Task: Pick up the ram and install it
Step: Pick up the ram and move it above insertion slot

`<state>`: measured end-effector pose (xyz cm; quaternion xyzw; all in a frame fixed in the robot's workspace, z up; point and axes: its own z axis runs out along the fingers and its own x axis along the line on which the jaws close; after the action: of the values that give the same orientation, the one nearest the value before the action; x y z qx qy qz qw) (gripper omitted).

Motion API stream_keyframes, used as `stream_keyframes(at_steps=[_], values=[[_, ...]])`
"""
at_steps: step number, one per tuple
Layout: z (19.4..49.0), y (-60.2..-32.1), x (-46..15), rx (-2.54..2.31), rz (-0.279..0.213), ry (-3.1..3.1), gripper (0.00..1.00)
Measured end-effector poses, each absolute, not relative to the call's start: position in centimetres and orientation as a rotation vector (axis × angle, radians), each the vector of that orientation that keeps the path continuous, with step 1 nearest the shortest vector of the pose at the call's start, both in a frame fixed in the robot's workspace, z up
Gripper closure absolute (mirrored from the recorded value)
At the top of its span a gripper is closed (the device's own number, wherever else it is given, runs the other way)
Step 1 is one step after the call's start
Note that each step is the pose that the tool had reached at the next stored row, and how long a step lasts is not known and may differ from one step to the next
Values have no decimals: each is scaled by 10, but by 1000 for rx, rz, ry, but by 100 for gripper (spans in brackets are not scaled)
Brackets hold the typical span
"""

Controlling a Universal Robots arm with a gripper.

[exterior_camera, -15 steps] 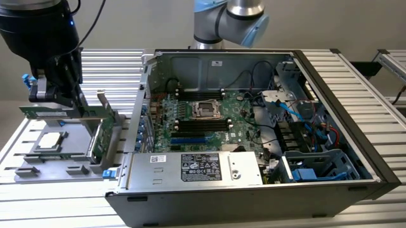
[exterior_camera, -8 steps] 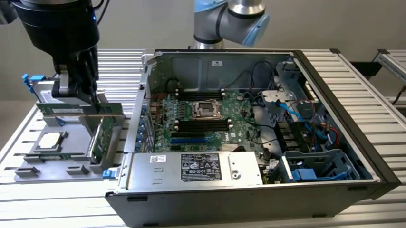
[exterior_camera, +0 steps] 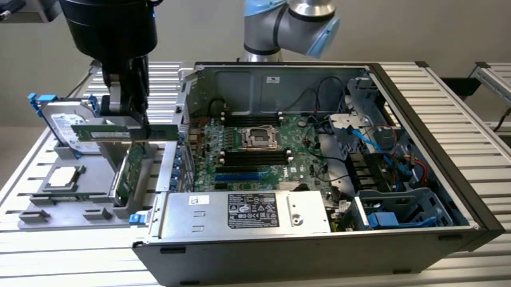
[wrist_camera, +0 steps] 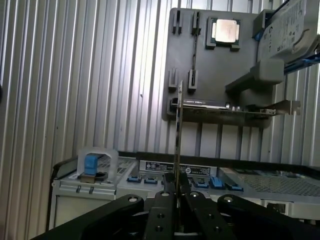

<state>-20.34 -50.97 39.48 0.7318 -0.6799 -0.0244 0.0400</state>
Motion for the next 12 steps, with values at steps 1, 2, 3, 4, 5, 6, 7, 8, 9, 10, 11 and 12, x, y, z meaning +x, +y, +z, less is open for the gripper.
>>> stream_keyframes(at_steps=[1, 2, 3, 4, 5, 6, 7, 8, 9, 10, 11, 12], values=[[396, -510, -199, 2242, -75, -2083, 86], [396, -509, -195, 2242, -75, -2083, 86], [397, -509, -192, 2242, -75, -2083, 86], [397, -509, -188, 2242, -75, -2083, 86], [397, -508, -184, 2242, -75, -2083, 86], [397, -507, -181, 2242, -75, -2083, 86], [397, -506, -178, 2242, -75, -2083, 86], [397, -505, -174, 2242, -75, -2083, 86], [397, -504, -171, 2242, -75, -2083, 86], [397, -502, -167, 2242, -75, -2083, 86], [397, -500, -163, 2242, -75, -2083, 86], [397, -498, -160, 2242, -75, -2083, 86]])
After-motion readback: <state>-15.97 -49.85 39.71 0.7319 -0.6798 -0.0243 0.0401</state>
